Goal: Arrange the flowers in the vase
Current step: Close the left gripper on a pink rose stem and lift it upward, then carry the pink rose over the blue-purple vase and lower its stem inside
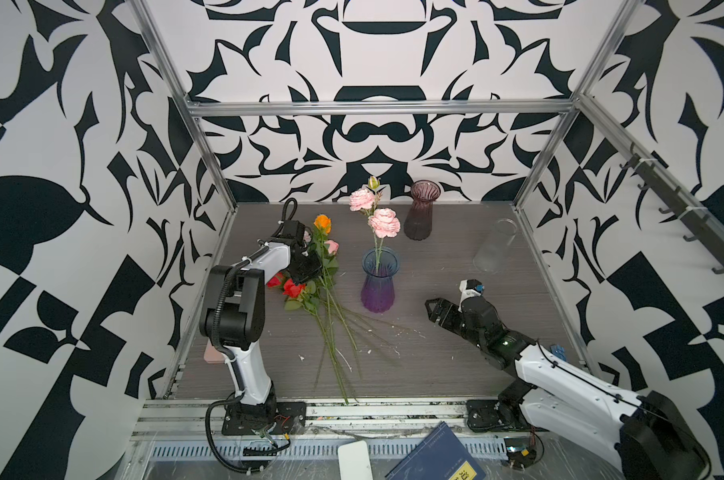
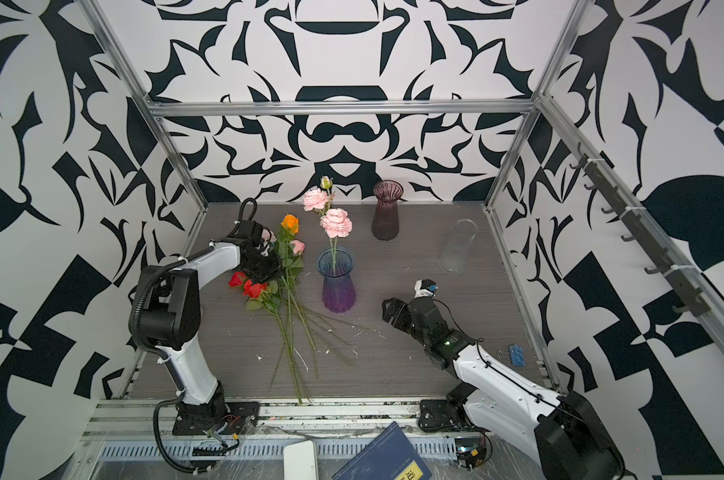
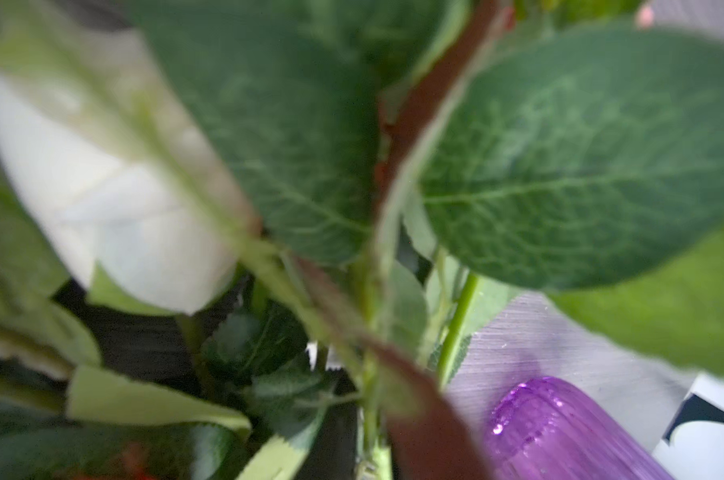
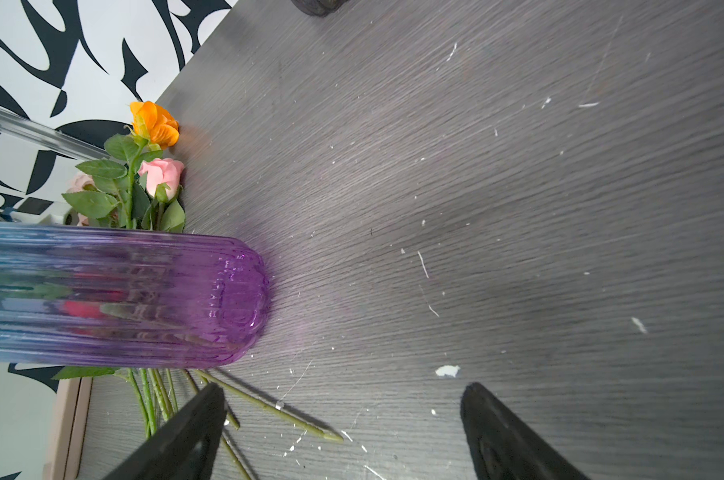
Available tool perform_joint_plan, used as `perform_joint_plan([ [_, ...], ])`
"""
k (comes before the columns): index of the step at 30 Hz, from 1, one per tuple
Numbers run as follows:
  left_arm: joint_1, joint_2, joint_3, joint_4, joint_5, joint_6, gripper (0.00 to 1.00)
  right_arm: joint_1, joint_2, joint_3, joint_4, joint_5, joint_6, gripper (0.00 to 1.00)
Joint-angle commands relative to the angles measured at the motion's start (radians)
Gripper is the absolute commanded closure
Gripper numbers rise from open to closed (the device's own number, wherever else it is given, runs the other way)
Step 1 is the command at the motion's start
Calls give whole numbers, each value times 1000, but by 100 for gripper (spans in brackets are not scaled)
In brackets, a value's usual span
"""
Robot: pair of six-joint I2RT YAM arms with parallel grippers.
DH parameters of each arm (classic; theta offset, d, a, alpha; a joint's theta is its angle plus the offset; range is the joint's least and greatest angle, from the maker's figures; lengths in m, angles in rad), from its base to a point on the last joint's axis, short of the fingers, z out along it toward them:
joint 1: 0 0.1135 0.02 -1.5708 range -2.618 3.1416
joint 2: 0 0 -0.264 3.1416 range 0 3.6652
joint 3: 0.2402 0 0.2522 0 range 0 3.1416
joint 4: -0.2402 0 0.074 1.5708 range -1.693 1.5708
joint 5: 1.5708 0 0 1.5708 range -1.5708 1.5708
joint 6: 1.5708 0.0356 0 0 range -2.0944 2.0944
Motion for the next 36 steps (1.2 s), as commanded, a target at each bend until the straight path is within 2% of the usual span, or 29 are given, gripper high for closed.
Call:
perform_joint_plan([
  [1, 21, -22, 7, 19, 22, -19, 95, -5, -15, 31, -4, 12, -12, 8],
  [8, 49, -177, 57, -63, -60, 18, 99, -6, -8, 28, 13, 7, -13, 8],
  [15, 46, -345, 156, -167, -249, 137, 99, -5, -7, 27, 26, 6, -15, 8],
  [20, 45, -400, 235, -259, -342, 209, 99, -6, -6, 25, 32, 7, -17, 8],
  [23, 44, -464, 237, -261, -335, 212, 99, -5, -12, 21, 29, 10, -16, 8],
  [26, 40, -562, 218, -211, -215, 187, 100, -5, -19, 8, 39, 15, -10, 8],
  [27, 29, -602, 212, -194, -186, 181, 100, -6, -21, 5, 41, 16, -9, 8],
  [29, -31, -667, 230, -181, -205, 182, 100, -5, -17, 4, 44, 15, -9, 8],
  [32, -190, -728, 295, -151, -273, 211, 100, -5, -7, 5, 47, 12, -10, 8],
  [34, -297, -768, 314, -61, -276, 231, 100, -6, -1, 6, 50, 7, -13, 8],
  [36, -361, -805, 299, 69, -228, 231, 100, -6, 8, 4, 53, 4, -16, 8],
])
